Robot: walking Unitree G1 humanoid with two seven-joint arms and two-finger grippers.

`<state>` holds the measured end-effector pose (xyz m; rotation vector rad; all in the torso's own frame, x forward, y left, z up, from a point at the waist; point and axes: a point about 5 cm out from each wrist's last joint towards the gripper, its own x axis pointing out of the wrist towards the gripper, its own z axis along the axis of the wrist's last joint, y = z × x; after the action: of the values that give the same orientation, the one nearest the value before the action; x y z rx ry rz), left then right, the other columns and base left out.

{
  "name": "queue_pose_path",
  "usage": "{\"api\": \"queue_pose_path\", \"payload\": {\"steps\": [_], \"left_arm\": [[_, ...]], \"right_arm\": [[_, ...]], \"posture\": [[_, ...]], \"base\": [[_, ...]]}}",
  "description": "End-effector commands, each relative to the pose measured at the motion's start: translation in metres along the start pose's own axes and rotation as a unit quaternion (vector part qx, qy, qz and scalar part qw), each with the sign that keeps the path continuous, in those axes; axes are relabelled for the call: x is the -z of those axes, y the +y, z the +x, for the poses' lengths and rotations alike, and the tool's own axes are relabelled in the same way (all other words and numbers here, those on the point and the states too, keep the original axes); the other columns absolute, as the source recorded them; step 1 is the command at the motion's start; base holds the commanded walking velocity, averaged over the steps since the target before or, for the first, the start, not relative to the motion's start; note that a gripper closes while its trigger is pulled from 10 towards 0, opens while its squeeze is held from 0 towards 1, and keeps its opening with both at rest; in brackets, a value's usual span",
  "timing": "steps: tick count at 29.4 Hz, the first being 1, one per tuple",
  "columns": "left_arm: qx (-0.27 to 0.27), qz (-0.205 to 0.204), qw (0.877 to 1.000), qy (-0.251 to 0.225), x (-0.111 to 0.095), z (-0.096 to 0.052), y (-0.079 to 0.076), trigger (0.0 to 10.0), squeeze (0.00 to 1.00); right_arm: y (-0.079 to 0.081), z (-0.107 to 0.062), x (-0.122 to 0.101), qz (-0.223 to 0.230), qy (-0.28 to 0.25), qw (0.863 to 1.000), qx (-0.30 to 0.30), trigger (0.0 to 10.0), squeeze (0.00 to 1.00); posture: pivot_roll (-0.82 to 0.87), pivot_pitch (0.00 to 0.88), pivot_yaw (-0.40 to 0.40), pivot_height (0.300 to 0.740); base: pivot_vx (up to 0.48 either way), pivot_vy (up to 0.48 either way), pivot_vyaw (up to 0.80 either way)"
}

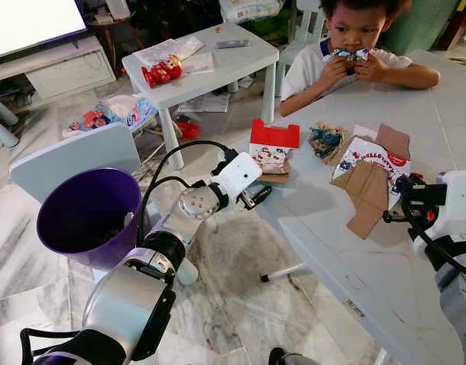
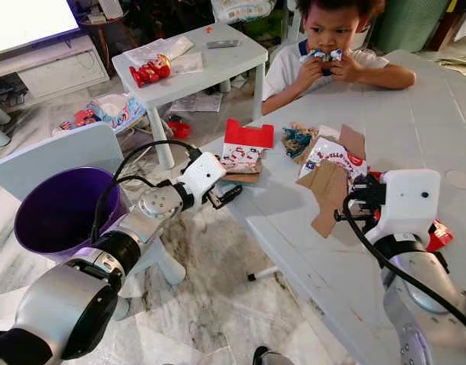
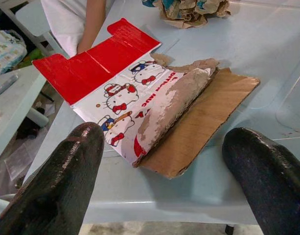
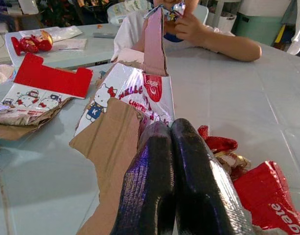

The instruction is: Picking trash to rubbish bin

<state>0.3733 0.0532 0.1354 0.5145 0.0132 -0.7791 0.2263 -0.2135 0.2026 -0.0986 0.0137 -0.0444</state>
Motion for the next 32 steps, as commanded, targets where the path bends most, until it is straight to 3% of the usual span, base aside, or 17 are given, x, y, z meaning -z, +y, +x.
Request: {"api": "queue_pose_path", "payload": {"steps": [1, 32], "left_arm": [[0.018, 0.005, 1.0, 0.006, 0.0, 0.002, -0.006, 0.0, 0.0], [0.012, 0.011, 1.0, -0.009, -0.012, 0.009, -0.005, 0.0, 0.0]], "right_arm": [[0.0, -0.004, -0.006, -0.006, -0.01, 1.0, 0.001, 0.0, 0.0], [0.001, -0.003, -0.007, 0.0, -0.012, 1.0, 0.005, 0.0, 0.0]], "posture": [[-0.29, 0.164, 0.023, 0.74], [-0.3, 0.167, 0.03, 0.74]], "base": [[0.0, 0.0, 0.0], [0.0, 0.0, 0.0]]}}
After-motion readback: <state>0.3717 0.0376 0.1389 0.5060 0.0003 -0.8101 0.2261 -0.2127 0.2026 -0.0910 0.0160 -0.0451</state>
